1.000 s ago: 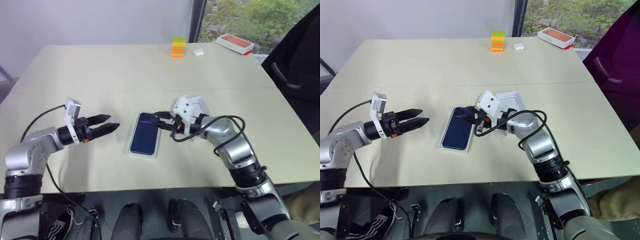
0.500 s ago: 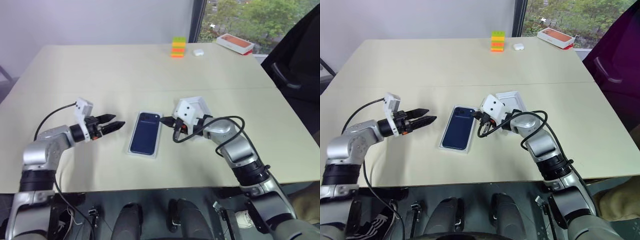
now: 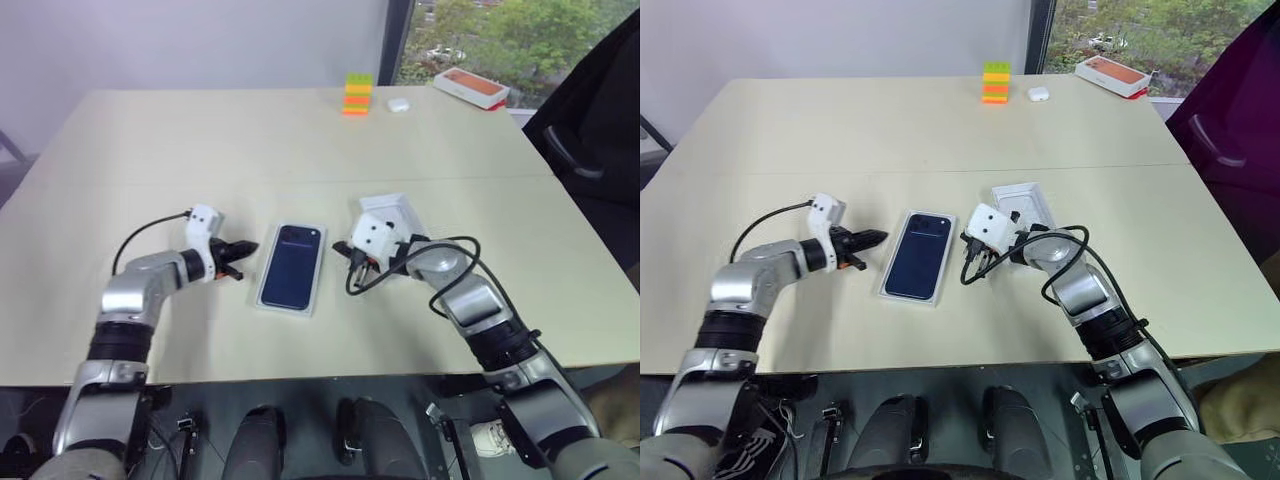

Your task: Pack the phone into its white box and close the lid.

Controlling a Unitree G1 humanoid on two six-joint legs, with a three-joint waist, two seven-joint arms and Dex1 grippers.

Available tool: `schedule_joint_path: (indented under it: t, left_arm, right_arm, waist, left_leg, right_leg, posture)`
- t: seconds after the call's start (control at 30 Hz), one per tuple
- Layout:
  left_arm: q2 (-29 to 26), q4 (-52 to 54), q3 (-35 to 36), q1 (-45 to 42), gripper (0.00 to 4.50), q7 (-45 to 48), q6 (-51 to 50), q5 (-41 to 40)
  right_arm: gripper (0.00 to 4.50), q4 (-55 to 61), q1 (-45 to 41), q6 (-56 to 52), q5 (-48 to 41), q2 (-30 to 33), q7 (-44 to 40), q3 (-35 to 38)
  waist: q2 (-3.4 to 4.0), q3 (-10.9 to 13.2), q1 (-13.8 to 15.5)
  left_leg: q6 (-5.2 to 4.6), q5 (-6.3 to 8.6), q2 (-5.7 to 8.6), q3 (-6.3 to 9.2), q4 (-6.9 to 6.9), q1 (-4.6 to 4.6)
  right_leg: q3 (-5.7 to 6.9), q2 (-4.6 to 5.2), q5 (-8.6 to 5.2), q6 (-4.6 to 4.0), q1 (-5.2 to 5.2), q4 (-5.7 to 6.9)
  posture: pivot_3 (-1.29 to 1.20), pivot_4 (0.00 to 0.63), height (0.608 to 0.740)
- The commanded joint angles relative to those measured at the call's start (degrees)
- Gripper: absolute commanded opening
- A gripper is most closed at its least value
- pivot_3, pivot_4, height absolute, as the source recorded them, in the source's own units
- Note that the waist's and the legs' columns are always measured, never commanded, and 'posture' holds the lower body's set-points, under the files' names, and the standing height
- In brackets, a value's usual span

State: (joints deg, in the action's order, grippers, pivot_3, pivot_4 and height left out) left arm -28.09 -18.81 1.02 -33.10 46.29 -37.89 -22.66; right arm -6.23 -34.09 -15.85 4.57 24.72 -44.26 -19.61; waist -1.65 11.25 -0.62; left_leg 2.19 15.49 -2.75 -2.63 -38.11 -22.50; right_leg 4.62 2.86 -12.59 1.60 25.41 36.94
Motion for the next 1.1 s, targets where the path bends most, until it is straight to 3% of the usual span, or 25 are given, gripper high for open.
schedule_joint_path:
  t: [0.03, 0.43, 0.6, 1.1]
  left_arm:
    - [0.2, 3.1, -3.7, -0.5, 0.04, 2.8, -4.1, 0.0]
    - [3.2, 16.4, -6.7, 2.3, 0.04, 4.8, -14.7, -4.1]
    - [5.1, 13.6, -4.9, 0.7, 0.04, 2.6, -14.5, -2.7]
    - [3.4, 10.5, -4.4, 0.1, 0.04, 2.8, -10.0, -1.5]
  right_arm:
    - [0.00, 0.7, -0.7, 1.6, 1.1, 0.2, 0.1, 0.3]
    - [0.00, 0.4, -0.7, 2.8, 1.9, 1.0, -1.9, 0.3]
    - [0.00, 1.0, -0.2, 2.9, 2.2, 2.1, -3.7, 0.6]
    - [0.00, 1.2, 1.3, 4.2, 3.6, 3.8, -4.6, 0.9]
  waist:
    - [0.00, 0.0, -0.1]
    - [0.01, 0.0, 0.0]
    - [0.01, 0.0, 0.1]
    - [0.01, 0.0, -0.1]
  left_leg:
    - [0.00, 0.00, 0.00, 0.00, 0.00, 0.00]
    - [0.00, 0.00, 0.00, 0.01, 0.00, 0.02]
    - [0.00, 0.00, 0.01, 0.02, 0.00, 0.02]
    - [0.00, 0.00, 0.00, 0.04, -0.01, 0.04]
  right_leg:
    - [0.00, -0.01, 0.00, 0.00, 0.00, 0.00]
    - [-0.01, 0.00, -0.01, 0.01, -0.01, 0.01]
    - [-0.02, 0.01, -0.01, 0.01, -0.02, 0.01]
    - [-0.01, -0.02, -0.01, 0.01, -0.02, 0.01]
  posture:
    - [0.00, 0.150, 0.740]
    - [0.00, 0.150, 0.740]
    - [0.00, 0.150, 0.740]
    - [0.00, 0.150, 0.740]
